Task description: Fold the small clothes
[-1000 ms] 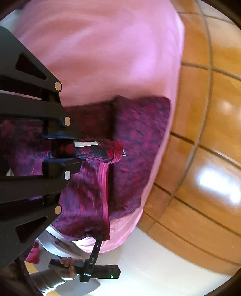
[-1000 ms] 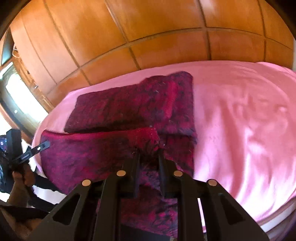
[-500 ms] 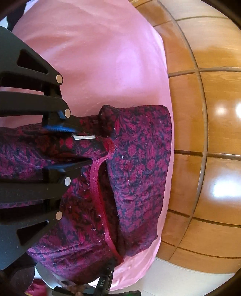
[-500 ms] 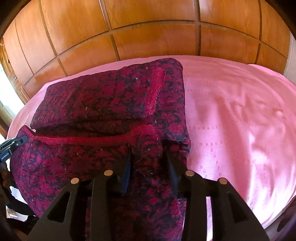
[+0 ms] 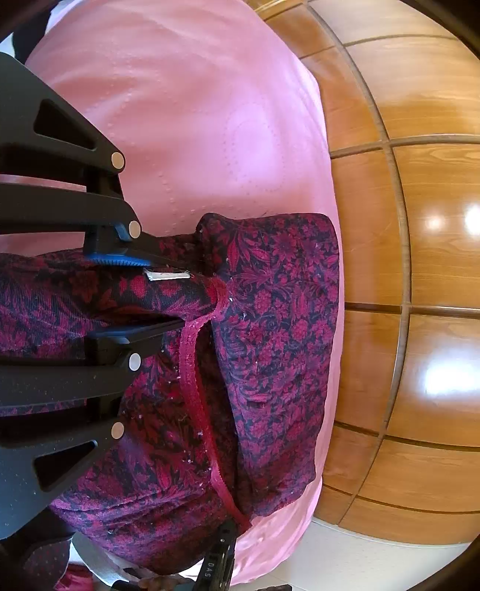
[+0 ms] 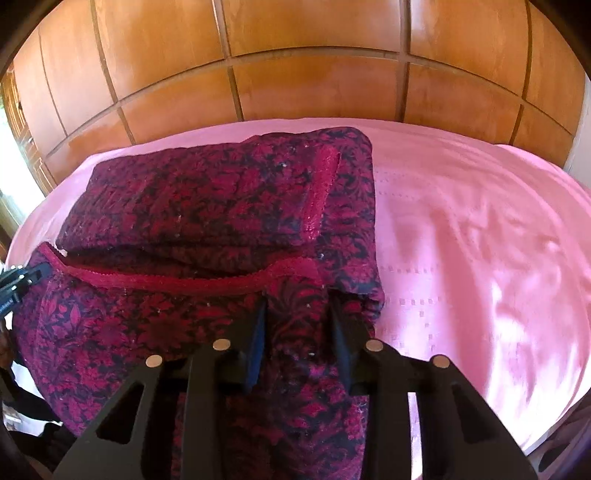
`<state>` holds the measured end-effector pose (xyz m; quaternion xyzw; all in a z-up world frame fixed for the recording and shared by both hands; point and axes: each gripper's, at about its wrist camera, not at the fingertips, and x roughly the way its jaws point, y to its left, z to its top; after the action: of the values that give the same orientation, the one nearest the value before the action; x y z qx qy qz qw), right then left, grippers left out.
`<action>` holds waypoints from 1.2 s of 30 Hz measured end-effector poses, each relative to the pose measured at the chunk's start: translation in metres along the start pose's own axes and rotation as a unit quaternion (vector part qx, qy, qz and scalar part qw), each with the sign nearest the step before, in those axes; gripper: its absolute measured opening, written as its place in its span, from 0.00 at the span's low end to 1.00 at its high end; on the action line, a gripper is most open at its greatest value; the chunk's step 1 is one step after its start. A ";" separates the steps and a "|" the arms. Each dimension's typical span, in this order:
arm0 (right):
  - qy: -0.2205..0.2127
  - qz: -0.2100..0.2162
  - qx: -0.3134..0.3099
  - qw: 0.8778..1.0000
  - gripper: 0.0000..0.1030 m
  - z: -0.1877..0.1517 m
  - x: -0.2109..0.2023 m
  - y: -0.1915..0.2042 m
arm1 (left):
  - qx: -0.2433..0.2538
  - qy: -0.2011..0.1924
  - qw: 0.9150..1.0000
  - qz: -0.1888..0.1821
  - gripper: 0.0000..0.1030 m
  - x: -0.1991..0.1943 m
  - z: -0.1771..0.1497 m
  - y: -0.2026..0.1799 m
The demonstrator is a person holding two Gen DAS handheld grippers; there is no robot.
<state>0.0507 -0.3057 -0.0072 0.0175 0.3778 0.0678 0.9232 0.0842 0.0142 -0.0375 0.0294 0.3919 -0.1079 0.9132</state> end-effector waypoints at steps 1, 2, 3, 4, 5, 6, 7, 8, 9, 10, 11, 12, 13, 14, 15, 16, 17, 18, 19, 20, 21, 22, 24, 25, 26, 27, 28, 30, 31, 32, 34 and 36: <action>0.001 0.000 -0.002 1.000 0.29 -0.001 0.002 0.001 | 0.000 0.000 1.000 -0.001 0.20 0.000 0.000 0.000; 0.001 0.002 -0.001 1.000 0.29 -0.002 0.003 0.000 | -0.001 0.000 1.000 -0.002 0.20 0.000 0.000 0.001; 0.002 0.005 0.002 1.000 0.28 -0.003 0.005 -0.002 | -0.002 -0.001 1.000 -0.003 0.16 0.000 -0.001 0.001; 0.003 0.007 0.003 1.000 0.28 -0.004 0.007 -0.003 | -0.008 -0.003 1.000 -0.007 0.14 0.001 -0.001 0.003; 0.003 0.009 0.002 1.000 0.26 -0.005 0.009 -0.004 | -0.015 -0.002 1.000 -0.008 0.14 0.002 -0.002 0.005; 0.004 0.010 0.004 1.000 0.24 -0.007 0.010 -0.006 | -0.028 0.001 1.000 -0.012 0.13 0.005 -0.004 0.009; 0.004 0.012 0.007 1.000 0.24 -0.007 0.010 -0.007 | -0.052 0.006 0.998 -0.021 0.13 0.008 -0.007 0.017; 0.003 0.014 0.011 1.000 0.22 -0.008 0.010 -0.009 | -0.069 0.011 0.997 -0.025 0.13 0.011 -0.010 0.023; 0.003 0.014 0.014 1.000 0.22 -0.009 0.010 -0.010 | -0.092 0.019 0.995 -0.035 0.13 0.015 -0.014 0.032; 0.004 0.016 0.019 1.000 0.22 -0.009 0.010 -0.013 | -0.106 0.021 0.993 -0.045 0.13 0.016 -0.017 0.038; 0.006 0.020 0.026 0.999 0.22 -0.009 0.011 -0.016 | -0.124 0.020 0.990 -0.058 0.13 0.017 -0.020 0.045; 0.006 0.019 0.026 0.999 0.22 -0.009 0.012 -0.016 | -0.130 0.020 0.989 -0.063 0.13 0.016 -0.020 0.046; 0.007 0.016 0.024 1.000 0.22 -0.009 0.011 -0.014 | -0.125 0.020 0.990 -0.061 0.13 0.015 -0.019 0.045; 0.011 0.016 0.022 1.000 0.22 -0.008 0.010 -0.013 | -0.118 0.013 0.991 -0.061 0.13 0.012 -0.016 0.041; 0.009 0.017 0.024 1.000 0.23 -0.006 0.007 -0.013 | -0.118 0.005 0.991 -0.067 0.14 0.009 -0.015 0.040; 0.007 0.018 0.025 0.999 0.23 -0.006 0.005 -0.013 | -0.117 0.001 0.990 -0.076 0.14 0.005 -0.013 0.039; 0.005 0.020 0.025 0.999 0.24 -0.004 0.003 -0.013 | -0.117 0.002 0.990 -0.078 0.14 0.003 -0.012 0.040; 0.002 0.023 0.026 0.999 0.28 -0.003 0.001 -0.014 | -0.119 0.002 0.989 -0.083 0.14 0.001 -0.011 0.041; -0.001 0.025 0.030 0.999 0.30 -0.002 -0.002 -0.015 | -0.123 0.001 0.989 -0.088 0.14 -0.001 -0.011 0.042; -0.003 0.031 0.035 0.999 0.30 -0.003 -0.005 -0.016 | -0.127 -0.002 0.987 -0.094 0.14 -0.004 -0.011 0.043; -0.005 0.032 0.035 0.999 0.30 -0.004 -0.007 -0.016 | -0.128 -0.004 0.987 -0.096 0.14 -0.005 -0.011 0.043; -0.007 0.031 0.033 0.999 0.30 -0.005 -0.007 -0.015 | -0.127 -0.007 0.987 -0.095 0.14 -0.006 -0.012 0.043; -0.009 0.032 0.034 0.999 0.33 -0.007 -0.007 -0.015 | -0.118 -0.007 0.989 -0.087 0.17 -0.005 -0.012 0.041; -0.010 0.031 0.037 0.999 0.34 -0.007 -0.007 -0.015 | -0.111 -0.007 0.991 -0.078 0.17 -0.005 -0.010 0.039; -0.011 0.027 0.035 0.999 0.35 -0.005 -0.007 -0.015 | -0.107 -0.008 0.991 -0.080 0.17 -0.007 -0.006 0.038; -0.013 0.024 0.032 0.999 0.35 -0.003 -0.008 -0.014 | -0.105 -0.011 0.991 -0.081 0.20 -0.009 -0.004 0.036; -0.016 0.022 0.025 0.999 0.35 -0.001 -0.008 -0.012 | -0.098 -0.011 0.992 -0.080 0.27 -0.011 -0.001 0.034; -0.017 0.009 0.006 1.000 0.25 0.001 -0.007 -0.007 | -0.086 -0.009 0.993 -0.077 0.29 -0.009 0.001 0.031; -0.014 0.008 0.001 1.000 0.22 0.001 -0.005 -0.006 | -0.080 -0.006 0.994 -0.077 0.21 -0.006 0.002 0.029; -0.010 0.003 -0.009 1.000 0.19 0.000 -0.003 -0.003 | -0.071 -0.002 0.995 -0.076 0.15 -0.003 0.001 0.027; -0.009 -0.008 -0.037 0.999 0.17 -0.007 -0.007 0.003 | -0.060 -0.003 0.996 -0.067 0.13 -0.007 -0.004 0.026; -0.008 -0.006 -0.036 0.999 0.17 -0.016 -0.017 0.001 | -0.061 -0.009 0.996 -0.061 0.13 -0.016 -0.010 0.030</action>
<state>0.0275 -0.3070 -0.0064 -0.0172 0.3677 0.0756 0.9267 0.0722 0.0473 -0.0338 -0.0514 0.3903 -0.1393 0.9087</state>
